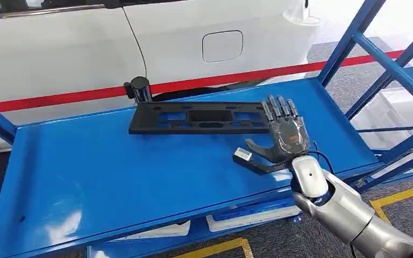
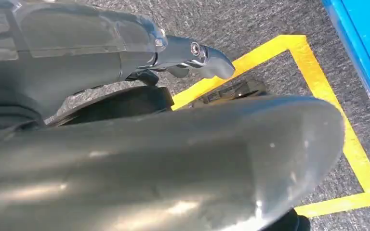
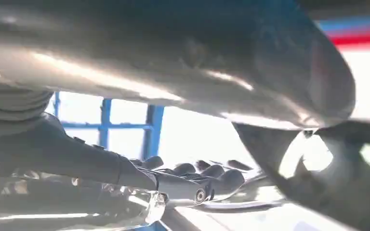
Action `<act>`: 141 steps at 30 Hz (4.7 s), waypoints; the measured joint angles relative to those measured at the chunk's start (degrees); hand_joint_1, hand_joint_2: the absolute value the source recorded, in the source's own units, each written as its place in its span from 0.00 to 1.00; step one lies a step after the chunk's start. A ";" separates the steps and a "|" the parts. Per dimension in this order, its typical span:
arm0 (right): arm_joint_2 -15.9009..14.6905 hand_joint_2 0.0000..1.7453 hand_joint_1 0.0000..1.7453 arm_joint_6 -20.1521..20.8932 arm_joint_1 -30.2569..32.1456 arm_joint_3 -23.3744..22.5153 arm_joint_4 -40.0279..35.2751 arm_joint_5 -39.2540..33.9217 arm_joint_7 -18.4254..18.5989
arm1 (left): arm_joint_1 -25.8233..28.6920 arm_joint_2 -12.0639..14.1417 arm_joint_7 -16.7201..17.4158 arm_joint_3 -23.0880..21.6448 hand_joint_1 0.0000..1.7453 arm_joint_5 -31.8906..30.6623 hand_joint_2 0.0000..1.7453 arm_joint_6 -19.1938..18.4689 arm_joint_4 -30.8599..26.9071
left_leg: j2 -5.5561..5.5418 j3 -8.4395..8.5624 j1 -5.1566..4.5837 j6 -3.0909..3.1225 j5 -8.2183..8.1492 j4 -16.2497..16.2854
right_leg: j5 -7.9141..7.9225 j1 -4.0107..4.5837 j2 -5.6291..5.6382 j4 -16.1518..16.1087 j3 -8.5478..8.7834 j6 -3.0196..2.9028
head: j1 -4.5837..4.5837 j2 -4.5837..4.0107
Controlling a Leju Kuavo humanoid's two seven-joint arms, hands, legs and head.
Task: Take the parts from the cabinet and place them on the table.
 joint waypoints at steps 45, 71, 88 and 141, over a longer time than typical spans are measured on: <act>2.01 1.00 0.00 -1.78 8.14 -15.58 2.43 -15.18 1.11 | -0.03 0.96 1.92 -0.04 0.00 0.37 0.00 0.50 0.02 | 0.24 0.04 0.00 -0.03 0.02 0.00 | -0.07 0.01 -0.01 0.00 0.08 0.08 | -0.09 0.00; 1.22 1.00 0.00 4.28 4.14 -9.39 0.22 -11.47 0.26 | -0.07 0.77 1.90 -0.09 0.00 -0.02 0.00 0.31 0.00 | 0.32 0.09 0.00 -0.03 0.02 0.00 | -0.04 0.00 0.15 0.01 0.07 0.07 | -0.13 0.00; 3.28 1.00 0.00 2.81 2.34 -5.13 2.29 -15.36 -3.85 | -0.17 0.81 0.63 -1.05 0.00 -0.61 0.00 1.44 0.00 | 0.24 0.08 0.00 -0.03 0.02 0.00 | -0.04 0.01 0.14 0.01 0.07 0.07 | -0.13 0.00; 3.54 1.00 0.00 4.10 2.47 -2.88 2.40 -14.53 -4.59 | -0.49 1.66 0.94 -2.23 0.00 -2.21 0.00 2.71 0.02 | -0.12 0.08 0.01 -0.04 0.02 0.00 | -0.04 0.00 -0.01 0.01 0.10 0.06 | -0.15 0.00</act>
